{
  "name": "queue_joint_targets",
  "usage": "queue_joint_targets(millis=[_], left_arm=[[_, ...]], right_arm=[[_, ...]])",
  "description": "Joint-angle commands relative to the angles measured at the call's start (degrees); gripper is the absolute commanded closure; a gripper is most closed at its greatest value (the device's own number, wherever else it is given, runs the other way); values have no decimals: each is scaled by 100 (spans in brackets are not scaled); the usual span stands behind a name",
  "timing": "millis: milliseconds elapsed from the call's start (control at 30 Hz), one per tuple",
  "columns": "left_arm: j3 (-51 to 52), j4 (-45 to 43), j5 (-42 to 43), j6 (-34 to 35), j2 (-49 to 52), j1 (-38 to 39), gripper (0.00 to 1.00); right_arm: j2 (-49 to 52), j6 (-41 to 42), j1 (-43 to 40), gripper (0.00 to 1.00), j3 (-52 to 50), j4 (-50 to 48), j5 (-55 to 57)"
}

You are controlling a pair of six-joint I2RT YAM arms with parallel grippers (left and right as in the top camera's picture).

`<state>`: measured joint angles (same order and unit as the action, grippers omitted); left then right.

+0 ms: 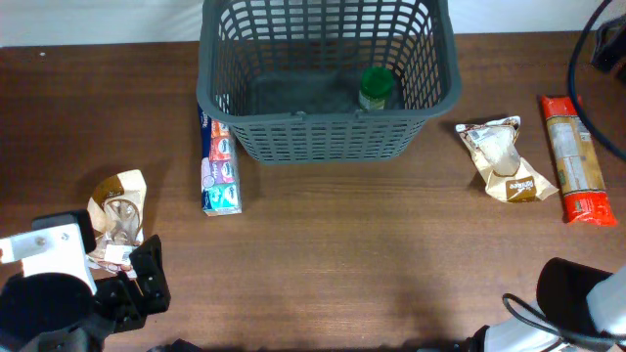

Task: Pack container
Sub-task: 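Move the right gripper over the clear rice bag on the right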

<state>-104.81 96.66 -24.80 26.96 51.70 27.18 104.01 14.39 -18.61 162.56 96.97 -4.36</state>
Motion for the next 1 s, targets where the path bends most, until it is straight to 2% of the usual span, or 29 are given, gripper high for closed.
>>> queue_joint_targets(millis=[0, 167, 367, 500, 667, 733, 867, 900, 967], left_arm=[[22, 2, 42, -96, 28, -35, 0], [22, 2, 42, -96, 28, -35, 0], [22, 2, 44, -96, 28, -35, 0], [22, 2, 46, -96, 28, -35, 0], [22, 2, 44, -98, 28, -35, 0], [44, 2, 42, -98, 28, -35, 0], [168, 2, 44, -96, 28, -35, 1], [223, 0, 46, -96, 28, -35, 0], [363, 2, 46, -96, 28, -35, 1]], right_arm=[[63, -546, -203, 1, -1060, 35, 118], [238, -564, -385, 1, -2610, -155, 315], [376, -562, -435, 1, -4518, -1080, 417], [428, -562, -435, 1, -5189, -1547, 1005], [437, -581, -428, 1, -5453, -1716, 1045], [437, -1043, -413, 1, -5493, -1895, 824], [448, -3001, -352, 1, -5558, -2090, -758], [459, -3298, -339, 1, -5589, -2114, -964], [505, -3368, -306, 1, -5630, -2164, -833]])
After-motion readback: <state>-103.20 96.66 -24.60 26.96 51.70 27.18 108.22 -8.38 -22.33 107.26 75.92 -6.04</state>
